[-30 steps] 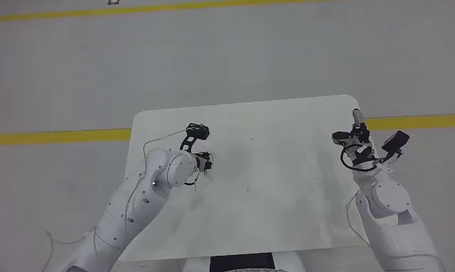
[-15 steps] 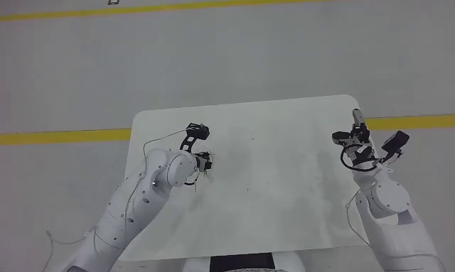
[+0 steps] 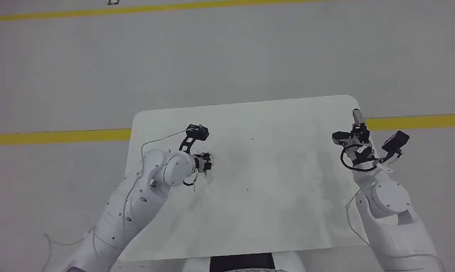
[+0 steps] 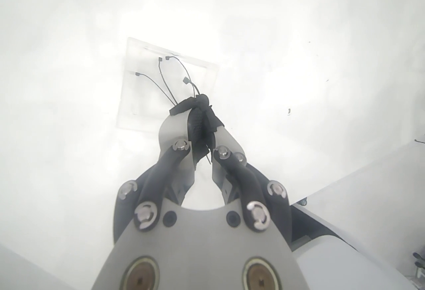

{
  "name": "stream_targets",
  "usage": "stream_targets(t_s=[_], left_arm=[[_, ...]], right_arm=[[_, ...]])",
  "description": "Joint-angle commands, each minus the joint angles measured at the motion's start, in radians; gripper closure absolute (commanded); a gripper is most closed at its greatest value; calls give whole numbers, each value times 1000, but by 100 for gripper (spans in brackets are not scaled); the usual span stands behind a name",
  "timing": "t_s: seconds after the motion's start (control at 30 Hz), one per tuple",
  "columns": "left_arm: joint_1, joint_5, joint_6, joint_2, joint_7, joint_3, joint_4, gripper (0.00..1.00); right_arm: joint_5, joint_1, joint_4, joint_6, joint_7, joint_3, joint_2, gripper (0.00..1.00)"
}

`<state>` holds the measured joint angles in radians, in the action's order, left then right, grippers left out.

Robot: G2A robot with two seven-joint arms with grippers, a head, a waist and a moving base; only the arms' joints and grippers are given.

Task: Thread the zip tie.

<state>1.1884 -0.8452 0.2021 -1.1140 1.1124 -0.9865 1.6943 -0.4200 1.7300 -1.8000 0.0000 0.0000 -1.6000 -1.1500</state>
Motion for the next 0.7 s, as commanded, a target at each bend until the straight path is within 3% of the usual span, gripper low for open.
stream_targets(t_s=[0.0,0.13,0.2,0.37,0.43,0.6,0.67], left_arm=[[7,27,-29,7,2,-31,11,100],[30,89,-114,23,18,-98,40,100],[50,153,-178,31,31,-133,59,100],[87,263,-291,49,54,-204,59,100],[96,357,-377,55,80,-225,39,100],[81,543,-527,66,128,-259,-63,100],[68,592,-542,70,149,-260,-88,100]], right_arm=[[0,0,0,0,0,0,0,0],[0,0,0,0,0,0,0,0],[0,0,0,0,0,0,0,0],[0,0,0,0,0,0,0,0],[0,0,0,0,0,0,0,0],[0,0,0,0,0,0,0,0],[0,0,0,0,0,0,0,0]])
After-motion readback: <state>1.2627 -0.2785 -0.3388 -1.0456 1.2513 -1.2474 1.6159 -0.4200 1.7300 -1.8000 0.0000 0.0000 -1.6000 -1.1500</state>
